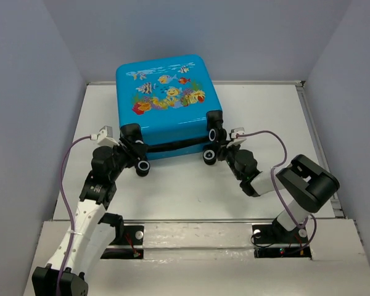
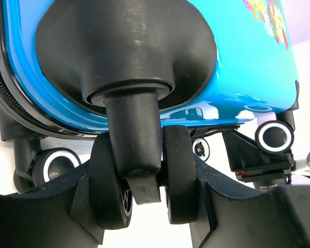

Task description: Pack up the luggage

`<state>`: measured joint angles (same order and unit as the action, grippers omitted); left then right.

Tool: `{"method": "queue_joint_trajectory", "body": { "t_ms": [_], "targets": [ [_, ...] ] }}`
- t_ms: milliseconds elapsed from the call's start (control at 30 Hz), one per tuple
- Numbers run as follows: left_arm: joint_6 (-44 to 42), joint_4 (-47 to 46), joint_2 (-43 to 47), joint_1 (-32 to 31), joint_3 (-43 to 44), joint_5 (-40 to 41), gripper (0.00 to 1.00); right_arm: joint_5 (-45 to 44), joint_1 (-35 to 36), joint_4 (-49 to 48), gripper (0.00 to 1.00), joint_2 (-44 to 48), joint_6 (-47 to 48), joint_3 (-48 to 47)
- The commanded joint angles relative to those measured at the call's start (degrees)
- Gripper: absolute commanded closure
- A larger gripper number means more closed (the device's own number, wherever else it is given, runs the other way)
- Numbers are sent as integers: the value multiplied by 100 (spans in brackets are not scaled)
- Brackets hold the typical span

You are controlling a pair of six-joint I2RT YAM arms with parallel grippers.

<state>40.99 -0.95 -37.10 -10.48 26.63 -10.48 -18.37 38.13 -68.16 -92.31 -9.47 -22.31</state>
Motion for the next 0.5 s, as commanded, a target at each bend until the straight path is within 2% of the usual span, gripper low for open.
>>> {"method": "queue_joint_trajectory", "body": {
  "t_ms": [0, 100, 233, 333, 467],
  "targets": [
    [-179, -740, 379, 2, 61, -139, 94, -176, -51, -1885, 76, -181, -28, -625],
    [-162, -749, 362, 2, 9, -121, 94, -79, -51, -2060, 93, -365, -203, -679],
    [-214, -731, 327, 2, 9, -86, 94, -281, -51, -2149, 93, -340, -160, -626],
    [-258, -705, 318, 2, 17, -42, 94, -326, -410, -1720, 93, -200, -317, -556],
    [-337, -608, 353, 11, 35, 46, 94, 184, -1253, -1657, 93, 11, -731, -248]
  ]
}}
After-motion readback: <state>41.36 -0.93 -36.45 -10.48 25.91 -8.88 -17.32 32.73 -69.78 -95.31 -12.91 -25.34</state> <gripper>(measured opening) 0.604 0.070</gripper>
